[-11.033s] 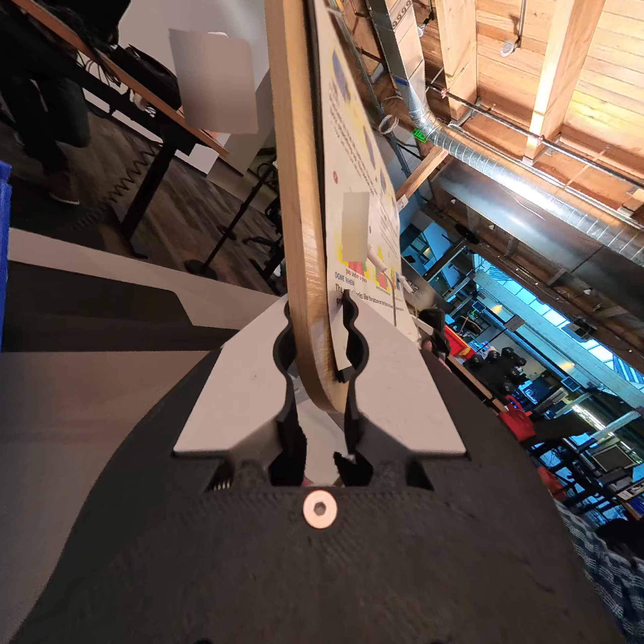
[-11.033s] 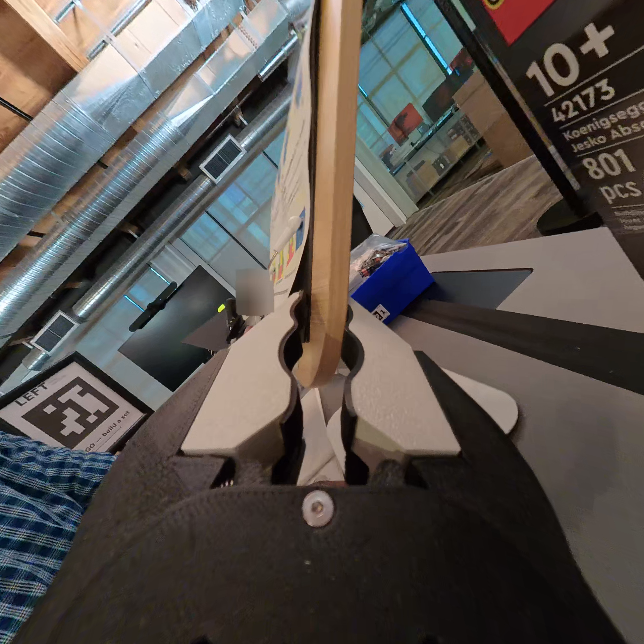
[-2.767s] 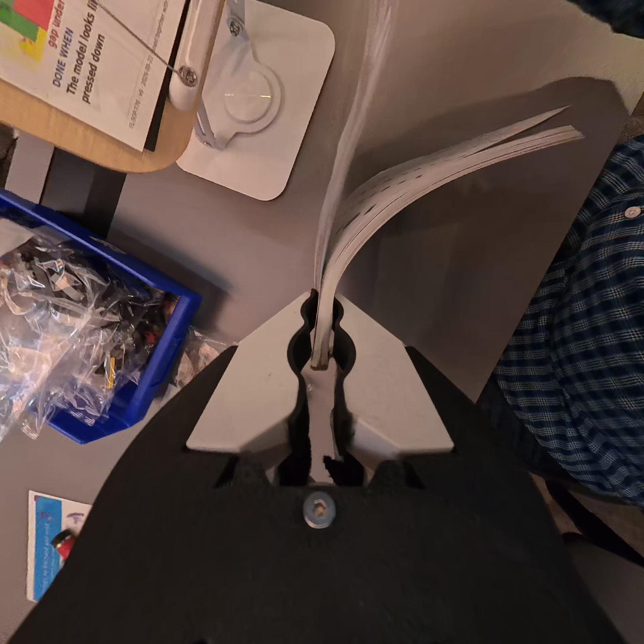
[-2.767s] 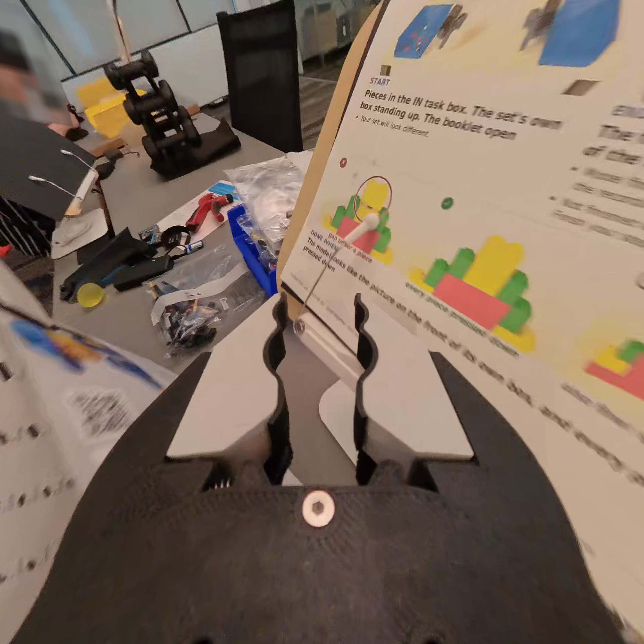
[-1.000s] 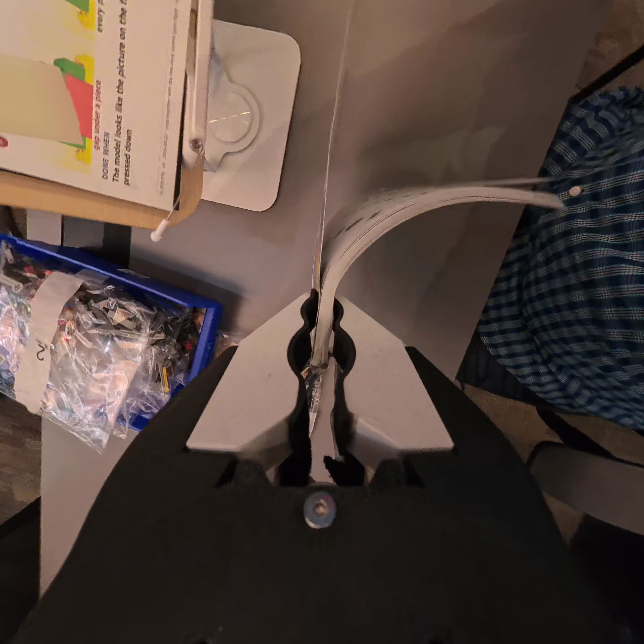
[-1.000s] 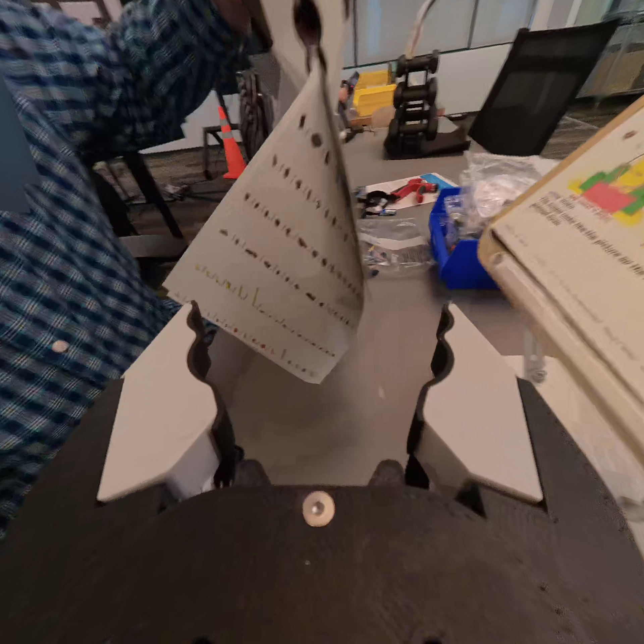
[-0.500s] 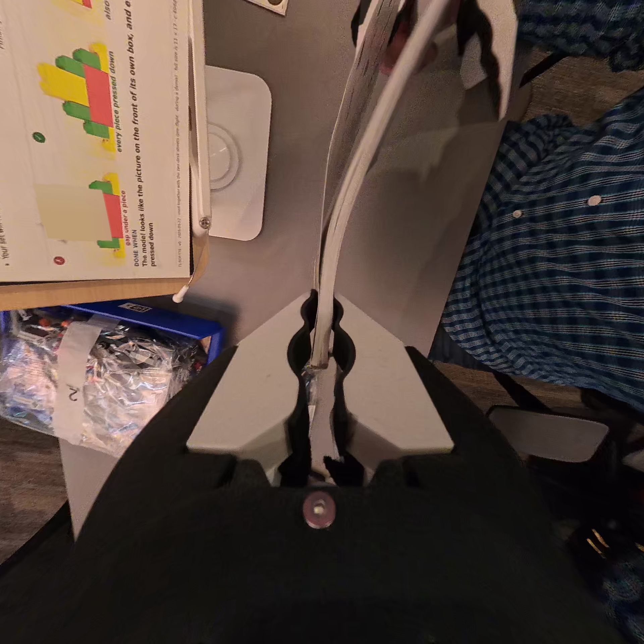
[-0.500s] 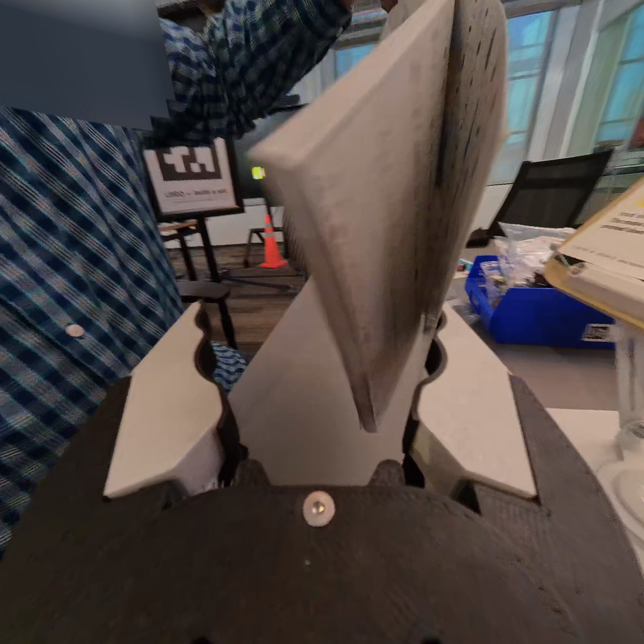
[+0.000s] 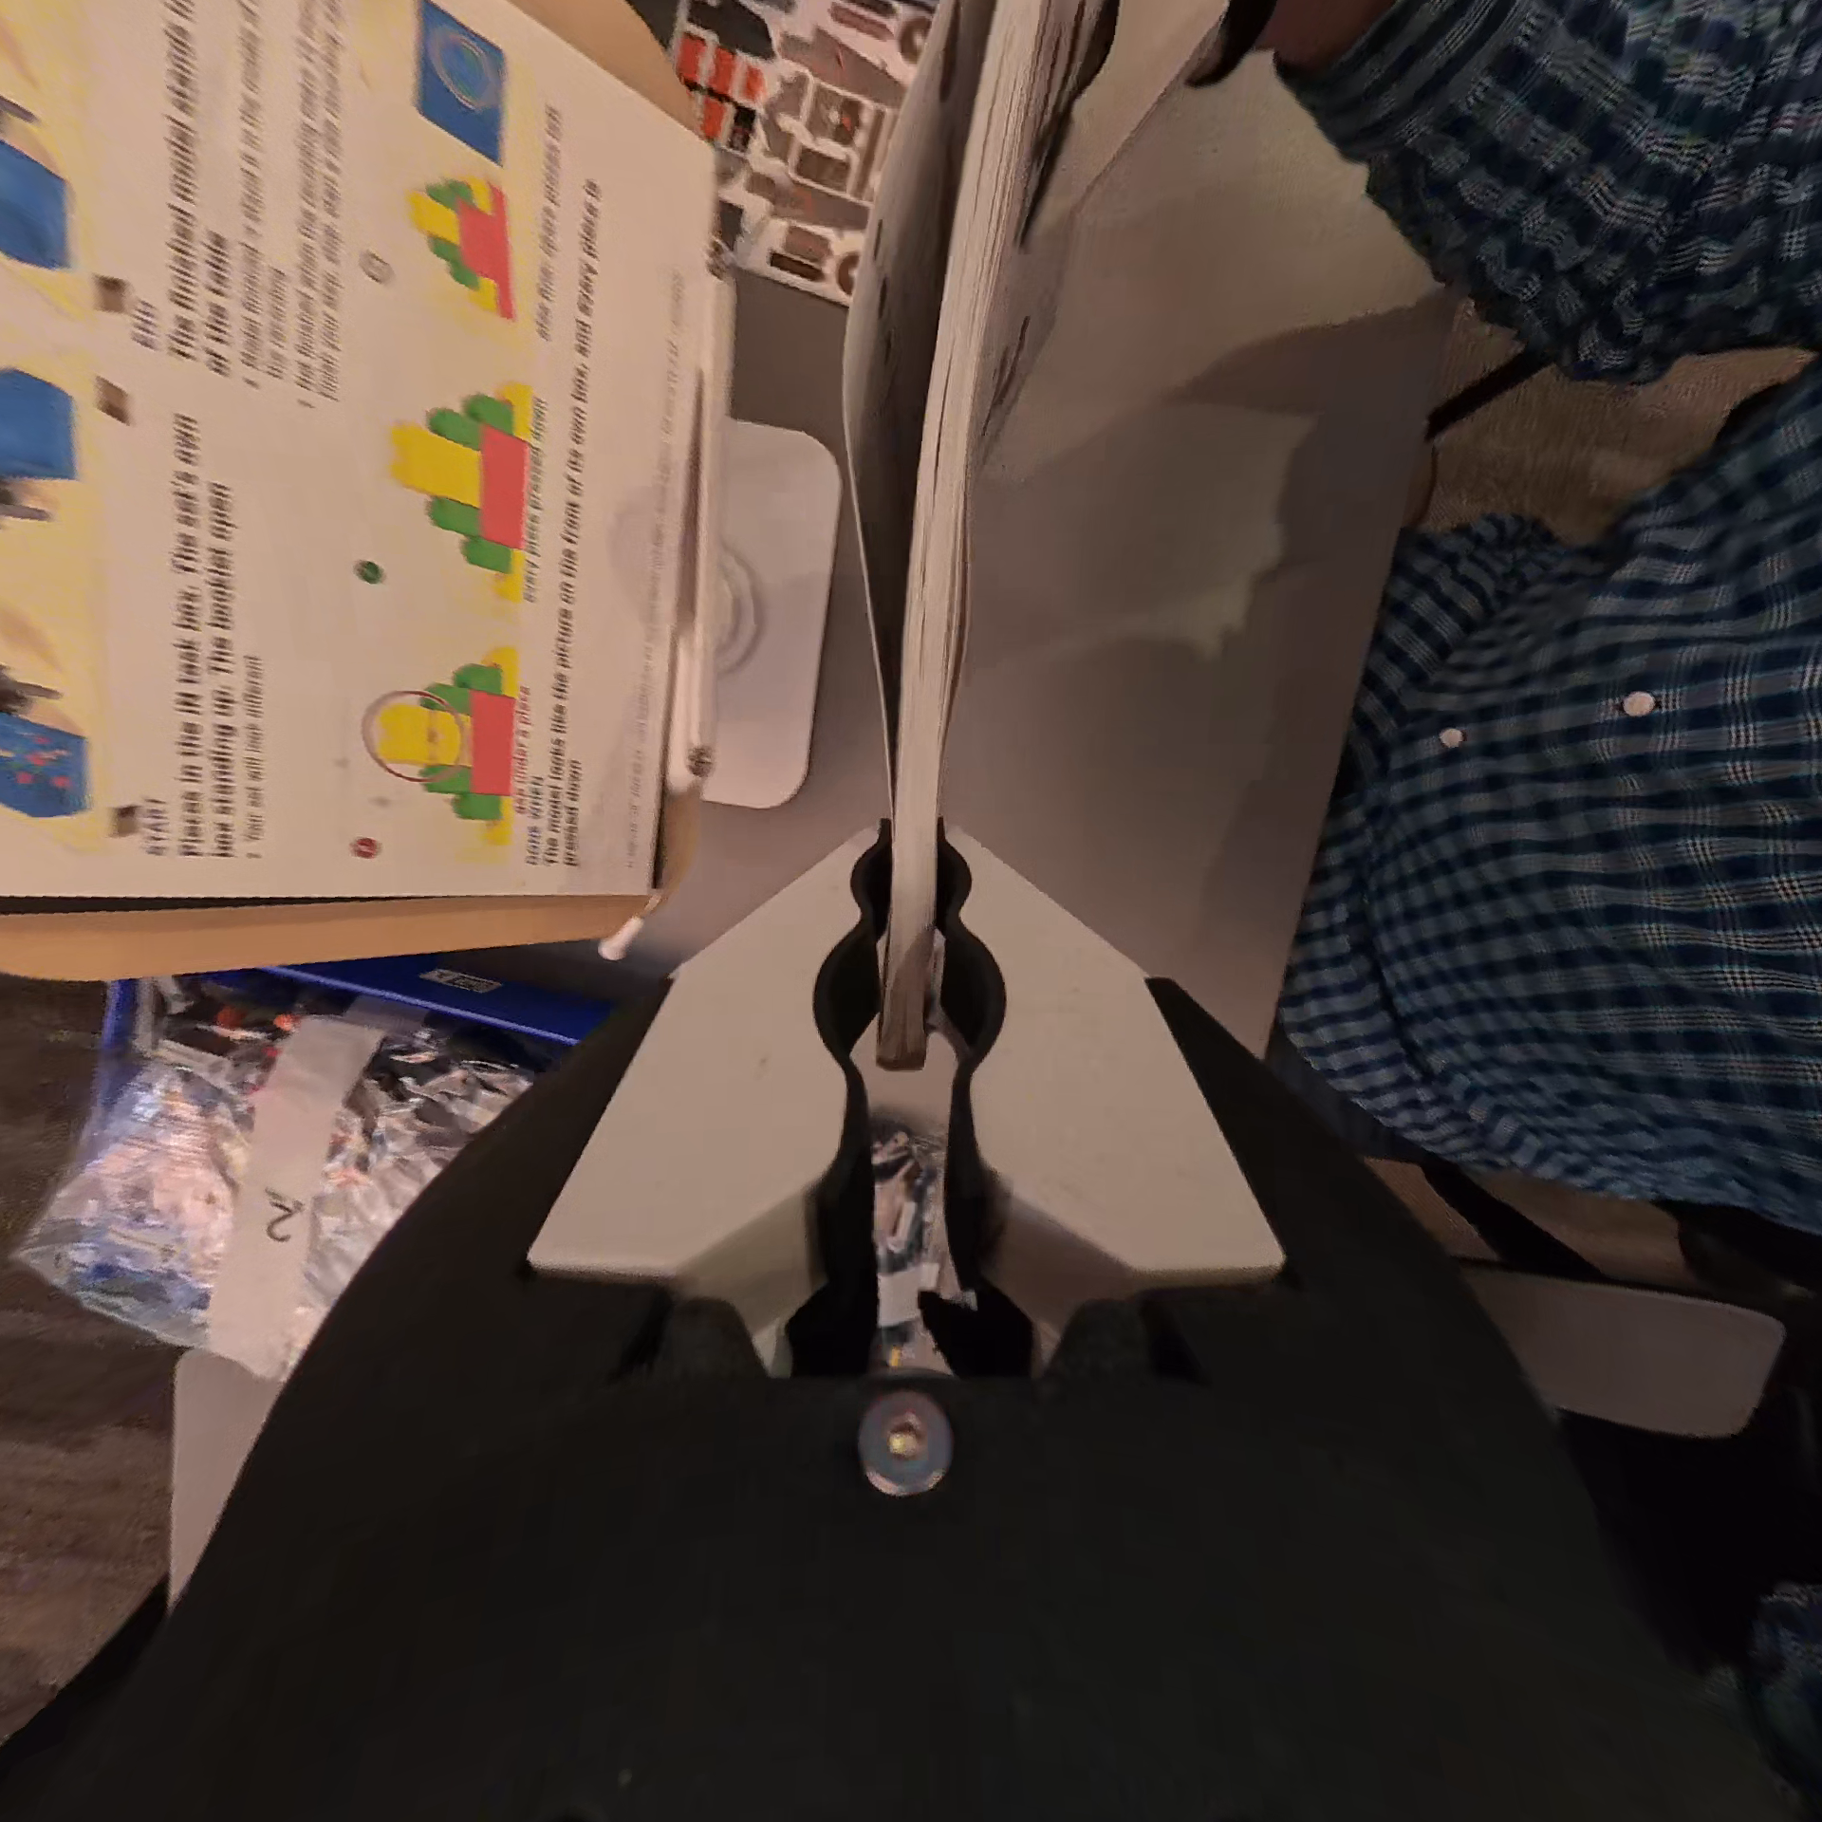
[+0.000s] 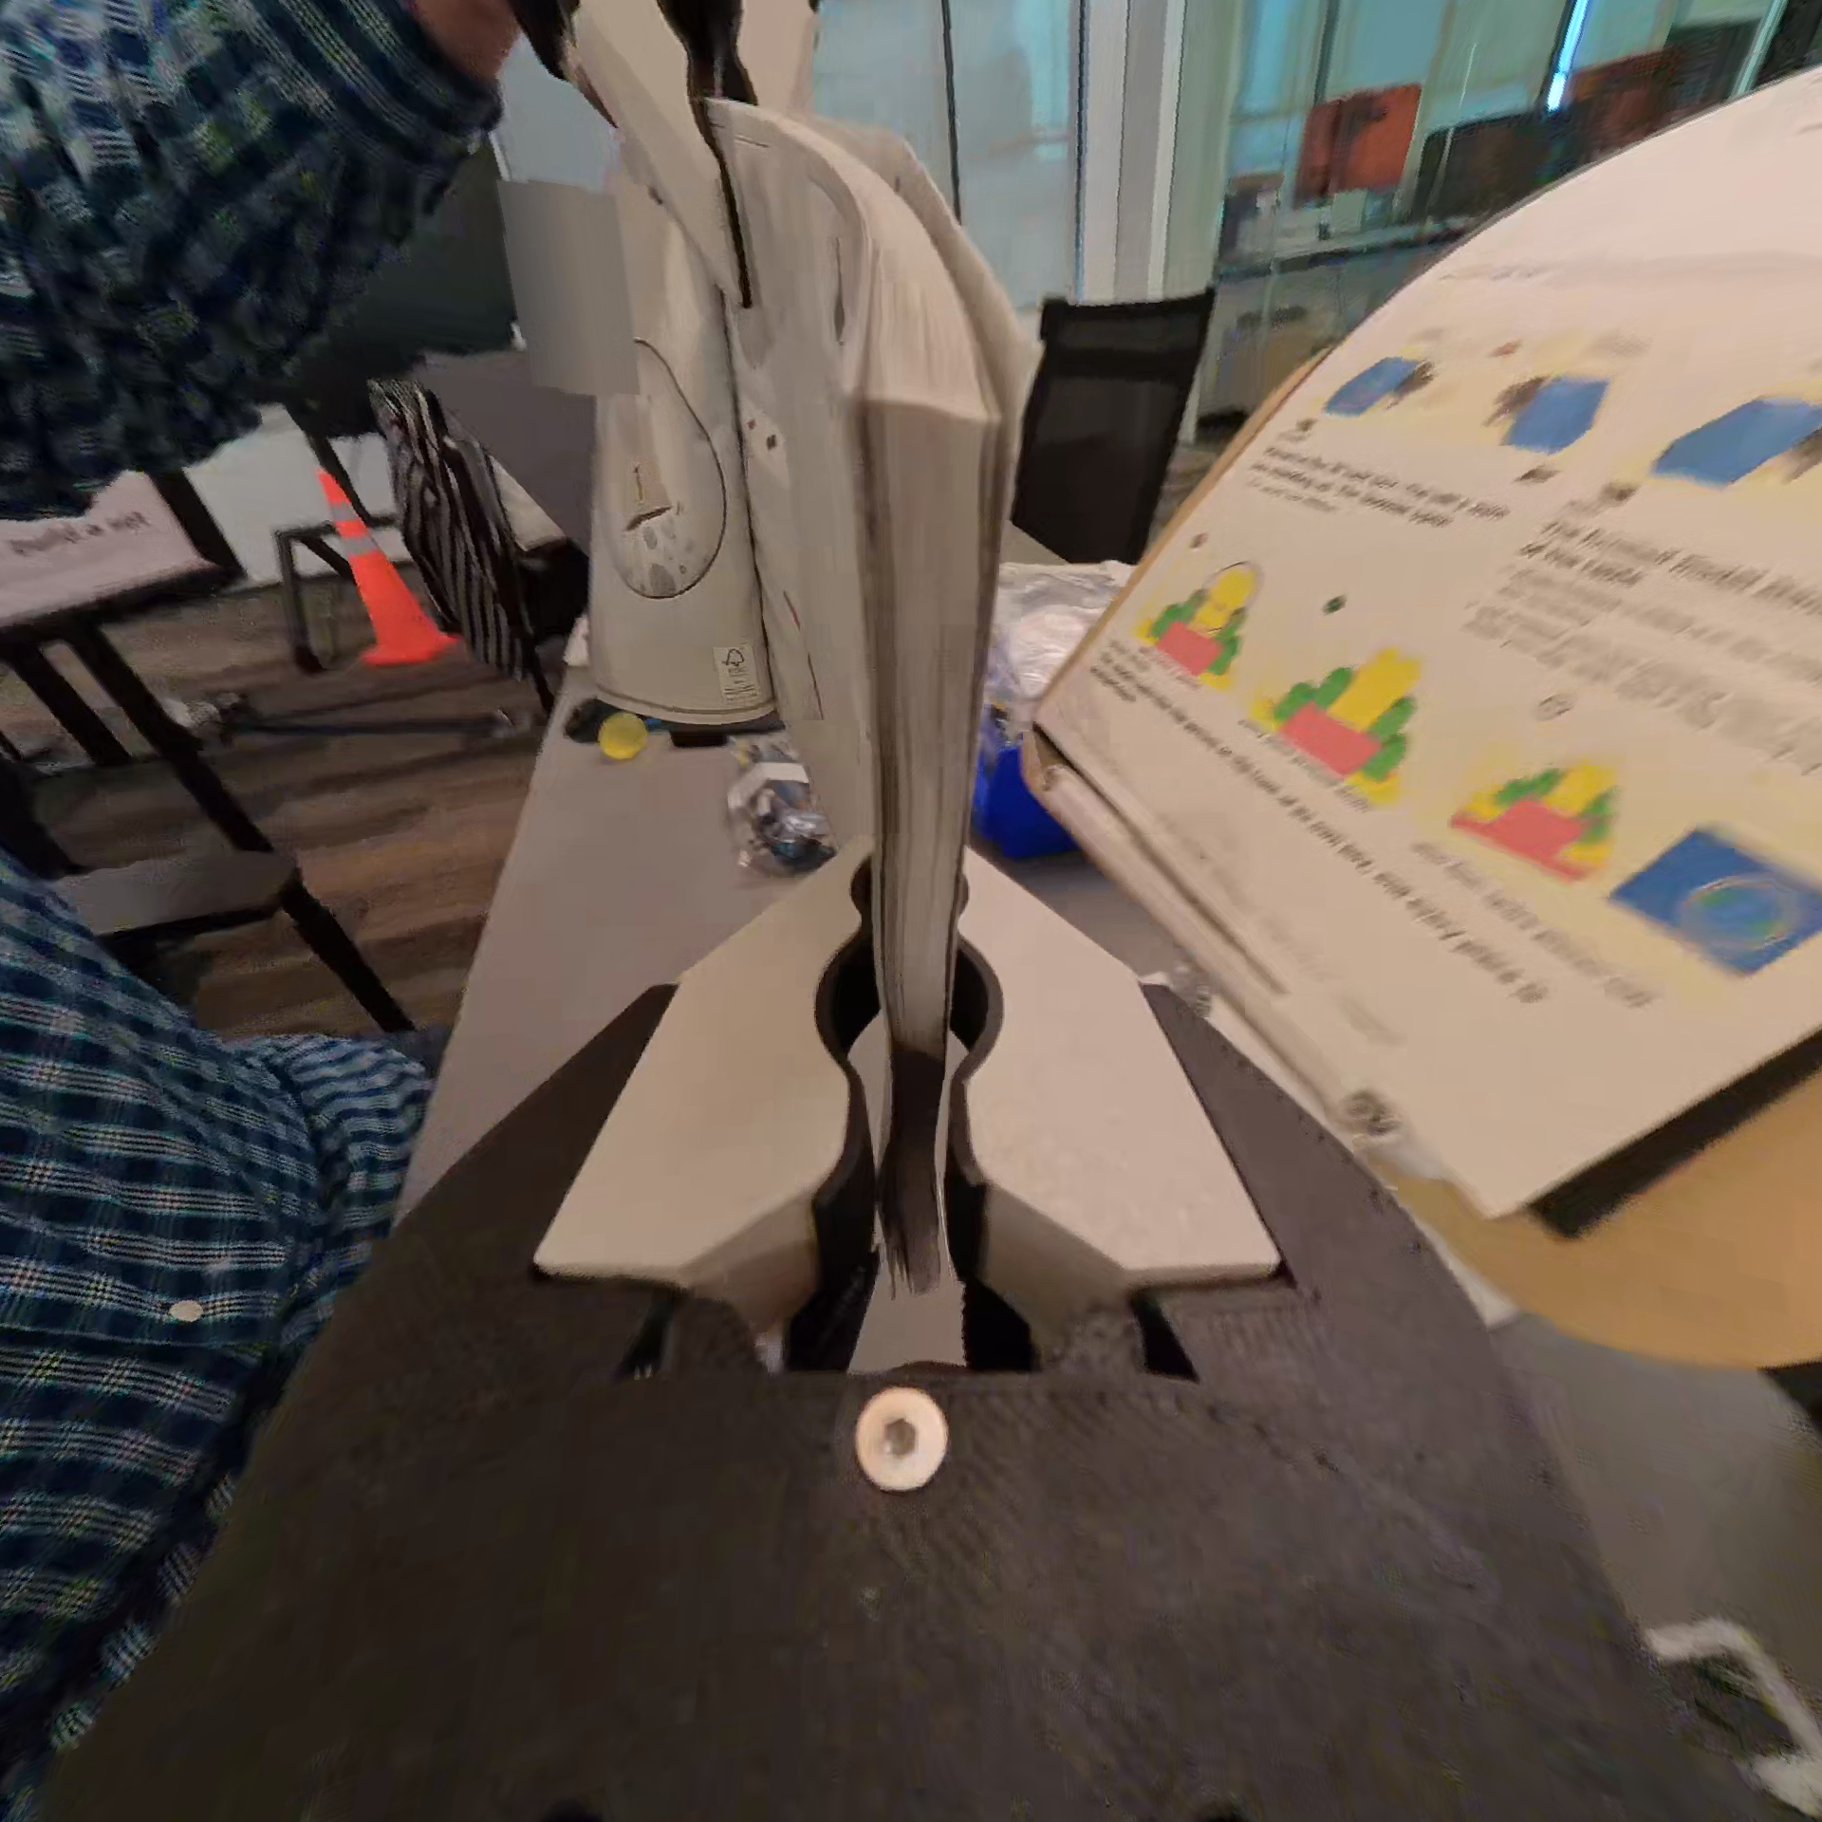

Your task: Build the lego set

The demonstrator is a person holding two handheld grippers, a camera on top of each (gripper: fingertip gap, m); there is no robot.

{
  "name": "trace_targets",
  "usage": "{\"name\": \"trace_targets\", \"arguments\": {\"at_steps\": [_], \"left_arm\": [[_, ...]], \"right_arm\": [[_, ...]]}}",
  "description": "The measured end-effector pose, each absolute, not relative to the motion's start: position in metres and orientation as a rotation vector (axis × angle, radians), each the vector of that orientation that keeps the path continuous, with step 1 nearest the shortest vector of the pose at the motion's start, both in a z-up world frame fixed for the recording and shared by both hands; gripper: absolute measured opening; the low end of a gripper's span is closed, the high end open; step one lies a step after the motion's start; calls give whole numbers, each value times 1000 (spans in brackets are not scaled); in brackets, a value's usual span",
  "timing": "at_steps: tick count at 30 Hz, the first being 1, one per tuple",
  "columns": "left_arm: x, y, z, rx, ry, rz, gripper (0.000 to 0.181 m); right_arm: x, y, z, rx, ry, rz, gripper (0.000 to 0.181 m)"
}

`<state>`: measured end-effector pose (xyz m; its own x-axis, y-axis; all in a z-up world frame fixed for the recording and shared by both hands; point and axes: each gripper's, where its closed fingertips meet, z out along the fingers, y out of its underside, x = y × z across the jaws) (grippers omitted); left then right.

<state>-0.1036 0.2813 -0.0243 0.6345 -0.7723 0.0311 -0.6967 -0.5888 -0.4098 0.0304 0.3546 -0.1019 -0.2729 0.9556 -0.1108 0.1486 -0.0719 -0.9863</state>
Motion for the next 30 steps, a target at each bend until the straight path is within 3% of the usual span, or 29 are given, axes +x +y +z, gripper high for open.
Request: {"name": "trace_targets", "arguments": {"at_steps": [7,19,30], "left_arm": [[-137,344,-2,-2443,1122,-336,3],[-178,413,-57,-2577,1027,-556,3],[-198,440,-77,-2573,1037,-386,11]], "right_arm": [[3,426,-59,-1376,-1546,1264,2],[-29,484,-101,-1598,-1555,1263,2],[-42,501,-109,-1616,-1577,1127,2]]}}
